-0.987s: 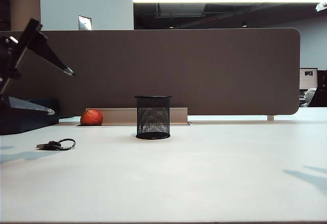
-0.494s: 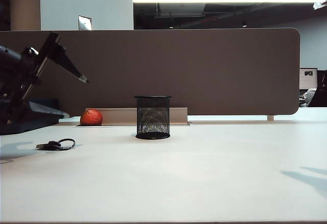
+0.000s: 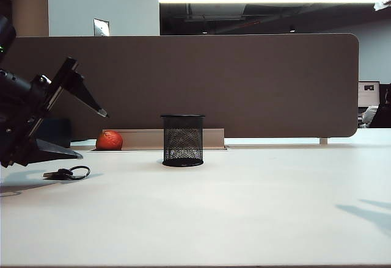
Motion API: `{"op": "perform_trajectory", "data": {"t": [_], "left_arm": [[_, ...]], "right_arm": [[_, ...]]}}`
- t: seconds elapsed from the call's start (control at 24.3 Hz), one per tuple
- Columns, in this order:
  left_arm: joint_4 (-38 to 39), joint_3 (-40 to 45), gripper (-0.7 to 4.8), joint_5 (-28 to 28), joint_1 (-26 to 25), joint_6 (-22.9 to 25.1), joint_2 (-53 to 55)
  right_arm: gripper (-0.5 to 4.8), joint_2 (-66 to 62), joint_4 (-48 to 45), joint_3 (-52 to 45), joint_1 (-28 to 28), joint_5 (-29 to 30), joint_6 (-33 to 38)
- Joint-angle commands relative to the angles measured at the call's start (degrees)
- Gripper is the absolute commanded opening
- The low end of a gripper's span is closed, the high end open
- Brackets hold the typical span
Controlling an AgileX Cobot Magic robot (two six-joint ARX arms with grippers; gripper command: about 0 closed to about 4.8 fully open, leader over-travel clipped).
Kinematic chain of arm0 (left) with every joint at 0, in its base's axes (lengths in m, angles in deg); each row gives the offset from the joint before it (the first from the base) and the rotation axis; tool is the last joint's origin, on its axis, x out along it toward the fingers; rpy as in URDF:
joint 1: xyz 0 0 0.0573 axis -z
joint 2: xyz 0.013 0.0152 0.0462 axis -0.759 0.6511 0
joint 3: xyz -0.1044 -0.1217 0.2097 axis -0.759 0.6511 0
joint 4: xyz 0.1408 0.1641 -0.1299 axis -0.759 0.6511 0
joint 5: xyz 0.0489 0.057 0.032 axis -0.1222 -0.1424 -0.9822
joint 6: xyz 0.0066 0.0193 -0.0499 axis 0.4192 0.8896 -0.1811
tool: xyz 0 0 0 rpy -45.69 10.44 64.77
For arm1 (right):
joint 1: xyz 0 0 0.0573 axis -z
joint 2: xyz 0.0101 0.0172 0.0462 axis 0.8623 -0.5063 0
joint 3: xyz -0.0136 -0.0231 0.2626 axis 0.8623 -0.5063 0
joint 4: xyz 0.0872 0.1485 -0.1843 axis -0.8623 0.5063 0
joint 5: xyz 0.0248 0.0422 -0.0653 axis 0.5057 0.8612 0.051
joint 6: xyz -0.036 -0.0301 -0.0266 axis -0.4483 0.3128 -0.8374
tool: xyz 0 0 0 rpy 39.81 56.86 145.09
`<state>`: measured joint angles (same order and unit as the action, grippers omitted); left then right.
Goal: Pick up a bunch of keys from the table, then put them into the black basket.
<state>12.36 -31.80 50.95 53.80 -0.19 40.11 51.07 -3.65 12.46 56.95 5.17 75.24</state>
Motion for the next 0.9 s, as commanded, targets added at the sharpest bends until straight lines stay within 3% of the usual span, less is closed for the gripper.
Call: {"op": "perform_trajectory", "data": {"t": [0.04,0.37,0.62,0.9], "left_arm": [[-0.2,-0.4,4.12,-0.6,0.2,0.3,0.2],[-0.5,-0.5,4.12,-1.3,0.2,0.3,2.6],[-1.7,-0.5,4.12,-3.1,0.2,0.3,3.8],[-1.9,-0.5,4.12,-3.1,0.2,0.3,5.7]], "right_arm": [[2.75,0.1,-1.1,0.3,0.0,0.3,0.0],[2.75,0.1,-1.1,0.3,0.0,0.4,0.0],[2.75,0.1,-1.1,0.3,-0.1,5.5,0.1],[2.75,0.1,-1.0,0.3,-0.1,6.9,1.3]]}}
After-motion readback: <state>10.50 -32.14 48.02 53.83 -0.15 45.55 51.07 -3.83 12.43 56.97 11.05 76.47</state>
